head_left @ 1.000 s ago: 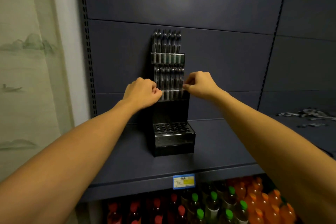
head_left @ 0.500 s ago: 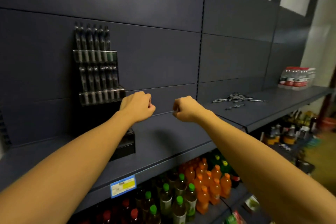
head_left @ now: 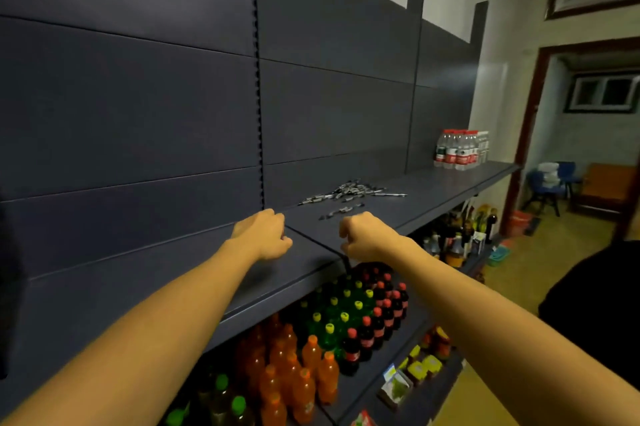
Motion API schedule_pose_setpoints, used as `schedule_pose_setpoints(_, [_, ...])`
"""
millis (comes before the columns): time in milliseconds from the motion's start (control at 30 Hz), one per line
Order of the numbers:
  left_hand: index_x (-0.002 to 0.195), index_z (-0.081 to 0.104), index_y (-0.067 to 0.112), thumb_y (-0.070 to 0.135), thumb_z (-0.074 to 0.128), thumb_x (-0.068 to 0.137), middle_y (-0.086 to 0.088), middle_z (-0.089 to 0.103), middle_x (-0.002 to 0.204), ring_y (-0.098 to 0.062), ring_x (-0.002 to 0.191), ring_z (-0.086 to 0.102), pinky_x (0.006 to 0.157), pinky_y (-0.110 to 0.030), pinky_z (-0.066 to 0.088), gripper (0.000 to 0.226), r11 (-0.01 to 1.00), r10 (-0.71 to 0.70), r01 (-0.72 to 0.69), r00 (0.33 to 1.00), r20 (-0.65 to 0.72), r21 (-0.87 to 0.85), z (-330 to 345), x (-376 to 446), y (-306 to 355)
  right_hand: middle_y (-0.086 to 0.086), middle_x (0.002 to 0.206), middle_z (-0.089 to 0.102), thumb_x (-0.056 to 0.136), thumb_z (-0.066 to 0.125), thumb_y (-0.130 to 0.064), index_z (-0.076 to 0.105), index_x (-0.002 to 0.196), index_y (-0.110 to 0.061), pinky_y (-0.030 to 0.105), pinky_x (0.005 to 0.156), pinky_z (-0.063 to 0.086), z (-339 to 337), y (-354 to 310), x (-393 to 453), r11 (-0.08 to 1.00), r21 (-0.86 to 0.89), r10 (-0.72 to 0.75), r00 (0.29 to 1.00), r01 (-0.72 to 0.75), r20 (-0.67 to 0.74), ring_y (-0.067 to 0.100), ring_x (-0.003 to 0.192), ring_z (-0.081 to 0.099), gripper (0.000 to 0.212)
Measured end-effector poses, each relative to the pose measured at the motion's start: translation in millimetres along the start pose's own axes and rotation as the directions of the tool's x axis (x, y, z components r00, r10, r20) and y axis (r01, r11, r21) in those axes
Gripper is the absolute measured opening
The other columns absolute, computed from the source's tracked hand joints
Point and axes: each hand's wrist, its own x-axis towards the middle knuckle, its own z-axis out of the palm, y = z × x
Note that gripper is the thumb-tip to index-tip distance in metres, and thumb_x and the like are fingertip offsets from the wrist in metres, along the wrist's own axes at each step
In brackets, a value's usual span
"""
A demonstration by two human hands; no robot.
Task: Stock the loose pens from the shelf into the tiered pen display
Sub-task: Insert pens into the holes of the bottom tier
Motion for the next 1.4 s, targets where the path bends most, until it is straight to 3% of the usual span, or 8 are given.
schedule_pose_setpoints(267, [0.107,0.053,0.017,0.038,0.048,0.097,-0.004,0.051,0.108,-0.026,0.092,0.055,0.079,-0.043,0.053,0.023,0.996,0.062,-0.066,0.995,0.073,0.057,25.5,80.5,79.3,0.033,0.111,0.063,0.088,0.06,-0.011,0.058,0.117,0.008,0.058,0.086,0.053,-7.3,117.0,4.7,0.999,-0.007,0.042,0.999,-0.042,-0.008,0.048,0.106,0.058,0.034])
schedule_pose_setpoints(500, [0.109,0.051,0.019,0.041,0.052,0.096,-0.003,0.051,0.111,-0.026,0.097,0.055,0.085,-0.044,0.053,0.025,0.998,0.018,-0.024,0.994,0.104,0.064,54.8,153.7,103.8,0.012,0.103,0.063,0.094,0.059,-0.016,0.059,0.115,-0.008,0.047,0.081,0.055,-3.4,191.9,34.4,0.998,-0.047,0.048,0.999,-0.048,-0.012,0.032,0.095,0.059,0.023])
schedule_pose_setpoints(767, [0.103,0.054,0.017,0.044,0.054,0.095,-0.005,0.053,0.108,-0.026,0.092,0.058,0.08,-0.042,0.054,0.028,0.999,-0.036,0.033,0.997,0.074,0.041,90.5,271.8,124.4,0.008,0.109,0.061,0.092,0.061,-0.019,0.06,0.12,-0.011,0.045,0.084,0.055,0.4,271.8,121.5,0.994,-0.106,-0.01,0.999,0.006,-0.034,0.028,0.097,0.058,0.029])
schedule_pose_setpoints(967, [0.112,0.054,0.017,0.046,0.052,0.098,-0.004,0.053,0.113,-0.025,0.096,0.057,0.086,-0.043,0.055,0.032,0.998,-0.048,0.045,0.995,0.087,0.036,104.5,374.0,145.5,0.007,0.112,0.059,0.093,0.061,-0.022,0.06,0.122,-0.013,0.043,0.085,0.056,-12.8,334.2,201.6,0.99,-0.134,-0.039,0.999,0.035,-0.026,0.026,0.098,0.059,0.03])
schedule_pose_setpoints(1200, [0.138,0.046,0.012,0.053,0.051,0.098,-0.008,0.05,0.135,-0.029,0.118,0.054,0.091,-0.042,0.052,0.057,0.993,-0.051,0.038,0.992,0.112,0.115,129.7,457.6,168.7,0.008,0.11,0.061,0.092,0.062,-0.018,0.061,0.116,-0.014,0.043,0.084,0.057,-5.2,402.0,271.5,0.995,-0.089,-0.037,0.999,0.035,-0.021,0.026,0.095,0.06,0.024])
schedule_pose_setpoints(1400, [0.135,0.047,0.014,0.058,0.056,0.091,-0.007,0.051,0.131,-0.027,0.117,0.054,0.092,-0.041,0.051,0.064,0.988,-0.084,0.07,0.991,0.102,0.138,152.3,509.3,181.7,0.011,0.115,0.061,0.092,0.06,-0.014,0.059,0.123,-0.01,0.042,0.085,0.056,4.8,451.1,334.7,0.993,-0.032,-0.111,0.994,0.11,-0.009,0.029,0.099,0.061,0.032])
